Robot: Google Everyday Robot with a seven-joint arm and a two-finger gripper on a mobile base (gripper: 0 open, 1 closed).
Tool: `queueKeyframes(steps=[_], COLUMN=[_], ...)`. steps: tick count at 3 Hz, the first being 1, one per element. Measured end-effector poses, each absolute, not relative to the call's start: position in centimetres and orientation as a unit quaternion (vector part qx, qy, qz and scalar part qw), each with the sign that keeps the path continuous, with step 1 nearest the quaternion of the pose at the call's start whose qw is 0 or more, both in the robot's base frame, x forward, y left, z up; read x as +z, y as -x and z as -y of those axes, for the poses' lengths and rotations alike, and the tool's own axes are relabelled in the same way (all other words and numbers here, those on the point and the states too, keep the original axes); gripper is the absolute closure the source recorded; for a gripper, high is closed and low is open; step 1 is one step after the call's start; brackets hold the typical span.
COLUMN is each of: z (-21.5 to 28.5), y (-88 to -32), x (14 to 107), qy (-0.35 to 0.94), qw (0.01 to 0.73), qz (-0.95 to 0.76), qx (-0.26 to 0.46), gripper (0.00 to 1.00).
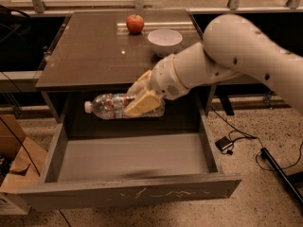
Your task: Place water bottle into top drawer
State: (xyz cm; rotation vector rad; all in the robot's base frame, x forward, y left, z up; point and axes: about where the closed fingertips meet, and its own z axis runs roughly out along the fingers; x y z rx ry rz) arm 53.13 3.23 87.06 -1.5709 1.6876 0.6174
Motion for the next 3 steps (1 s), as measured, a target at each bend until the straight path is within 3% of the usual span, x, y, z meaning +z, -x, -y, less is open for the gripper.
queueKeyframes(steps=[1, 3], z=[-1.9, -1.5], y=[-53.8, -54.4], x=[80.3, 76.2], qy=[0.568, 0.534], qw=[0.360, 0.351], qz=[-0.692, -0.725], qx=[0.264, 0.259], gripper=[1.00, 1.00])
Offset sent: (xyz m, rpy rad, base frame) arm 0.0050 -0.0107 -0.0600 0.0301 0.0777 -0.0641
